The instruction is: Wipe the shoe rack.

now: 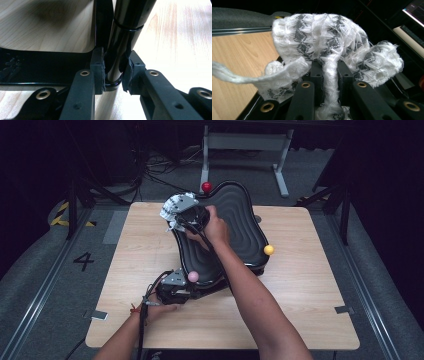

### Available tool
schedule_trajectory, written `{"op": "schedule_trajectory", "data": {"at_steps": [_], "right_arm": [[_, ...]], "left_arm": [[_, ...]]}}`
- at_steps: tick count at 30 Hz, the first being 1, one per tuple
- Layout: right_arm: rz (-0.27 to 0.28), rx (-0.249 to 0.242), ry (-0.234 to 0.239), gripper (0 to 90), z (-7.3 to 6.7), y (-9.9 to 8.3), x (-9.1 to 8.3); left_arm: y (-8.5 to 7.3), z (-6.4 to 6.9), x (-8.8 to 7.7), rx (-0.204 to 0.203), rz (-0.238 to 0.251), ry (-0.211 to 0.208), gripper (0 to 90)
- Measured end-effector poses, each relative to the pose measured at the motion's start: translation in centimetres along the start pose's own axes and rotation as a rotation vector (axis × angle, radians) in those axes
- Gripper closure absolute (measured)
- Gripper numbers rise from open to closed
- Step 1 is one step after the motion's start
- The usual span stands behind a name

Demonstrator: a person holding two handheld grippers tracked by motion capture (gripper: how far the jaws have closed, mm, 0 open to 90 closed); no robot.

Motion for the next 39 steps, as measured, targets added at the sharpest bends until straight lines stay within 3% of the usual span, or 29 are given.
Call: {"op": "schedule_trajectory", "data": {"at_steps": [10, 14, 18, 20, 22, 26, 27, 29, 30, 33, 34, 39], "right_arm": [[-0.017, -0.059, 0.004, 79.5, -0.3, -1.3, -1.0], [-0.023, -0.052, -0.022, 79.6, 1.1, -2.2, -1.5], [-0.04, -0.024, -0.093, 79.6, 4.2, -3.3, -1.9], [-0.041, -0.021, -0.099, 79.6, 4.8, -3.5, -2.0], [-0.071, -0.047, -0.155, 79.7, 6.3, -4.0, -2.3], [-0.085, -0.033, -0.177, 79.6, 7.5, -4.5, -2.5], [-0.09, -0.016, -0.192, 79.6, 8.5, -4.9, -2.7], [-0.093, -0.011, -0.198, 79.6, 8.8, -5.1, -2.8], [-0.095, 0.008, -0.23, 79.6, 9.8, -5.6, -2.9], [-0.09, 0.039, -0.24, 79.6, 10.9, -6.1, -3.1], [-0.104, 0.064, -0.271, 79.6, 12.1, -6.6, -3.3], [-0.103, 0.119, -0.274, 79.5, 13.6, -7.5, -3.7]], "left_arm": [[0.0, 0.0, 0.0, -0.001, 0.0, 0.0, 72.7], [0.0, -0.1, -0.1, 0.0, -0.001, 0.002, 72.7], [0.0, -0.1, -0.1, 0.004, 0.0, 0.001, 72.7], [-0.1, -0.1, -0.1, 0.003, -0.001, 0.001, 72.7], [-0.1, 0.0, -0.1, 0.0, 0.003, 0.002, 72.8], [-0.2, -0.1, -0.3, 0.009, -0.003, 0.005, 73.0], [-0.3, -0.2, -0.4, 0.009, -0.003, 0.003, 72.9], [-0.4, -0.3, -0.6, 0.004, -0.006, 0.003, 72.9], [-0.5, -0.3, -0.7, 0.005, -0.008, 0.004, 72.9], [-0.6, -0.5, -0.9, 0.003, -0.01, 0.005, 72.9], [-0.6, -0.6, -1.0, 0.007, -0.011, 0.005, 72.9], [-0.7, -0.5, -0.9, -0.001, 0.001, 0.006, 72.8]]}}
Point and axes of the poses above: each handheld gripper's, and its own axes: x roughly forward along the jaws, y roughly out of its top, z roughly to its right, the point moved 3 cm from there along x, roughly forward along the jaws, and after that the axes turned 10 degrees about x, right-handed, at the moved point
